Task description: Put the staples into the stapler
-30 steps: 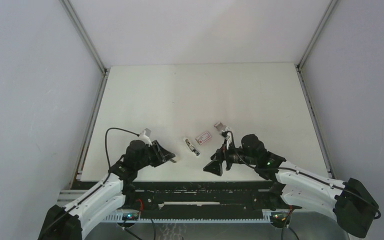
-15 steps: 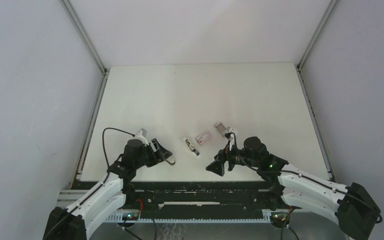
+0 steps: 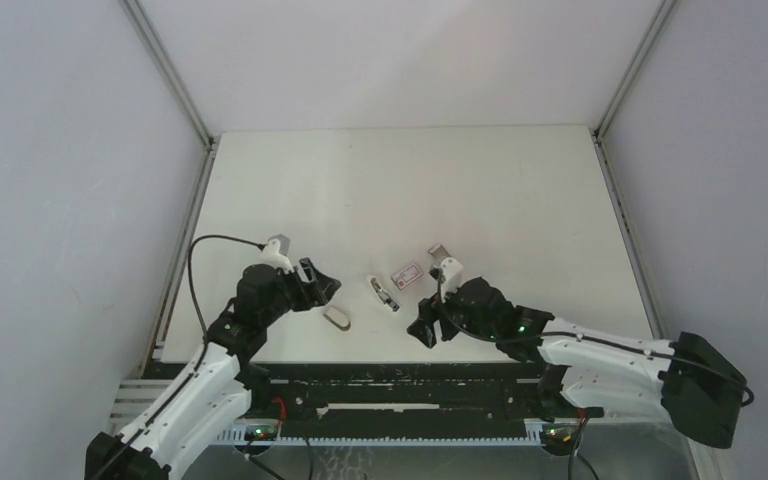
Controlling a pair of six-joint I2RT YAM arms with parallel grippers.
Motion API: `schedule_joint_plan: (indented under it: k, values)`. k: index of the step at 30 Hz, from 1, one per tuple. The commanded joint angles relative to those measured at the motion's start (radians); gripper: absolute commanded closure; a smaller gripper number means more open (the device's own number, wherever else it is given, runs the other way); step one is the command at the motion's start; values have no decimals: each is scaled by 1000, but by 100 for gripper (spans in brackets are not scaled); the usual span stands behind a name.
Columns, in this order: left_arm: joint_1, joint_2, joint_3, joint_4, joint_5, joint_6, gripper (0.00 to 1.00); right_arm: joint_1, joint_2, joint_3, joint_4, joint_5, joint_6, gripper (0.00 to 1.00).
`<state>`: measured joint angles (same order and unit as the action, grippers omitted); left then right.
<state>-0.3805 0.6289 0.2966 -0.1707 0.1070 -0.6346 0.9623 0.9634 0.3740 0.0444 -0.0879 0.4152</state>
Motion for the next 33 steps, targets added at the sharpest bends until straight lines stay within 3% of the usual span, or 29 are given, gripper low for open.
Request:
schedule_joint_plan:
  k: [1, 8, 18, 33]
  values:
    - [-40, 104, 82, 196, 114, 60, 26, 45, 117, 88, 43, 180, -35, 32]
    - [-79, 317, 145, 397, 178, 92, 26, 61, 322, 154, 169, 218, -68, 42]
    - [-83, 594, 260, 457, 250, 100, 27, 67, 518, 222, 256, 236, -97, 52]
    - [-163, 759, 308, 505, 342, 95, 29, 69, 639, 253, 274, 269, -97, 69]
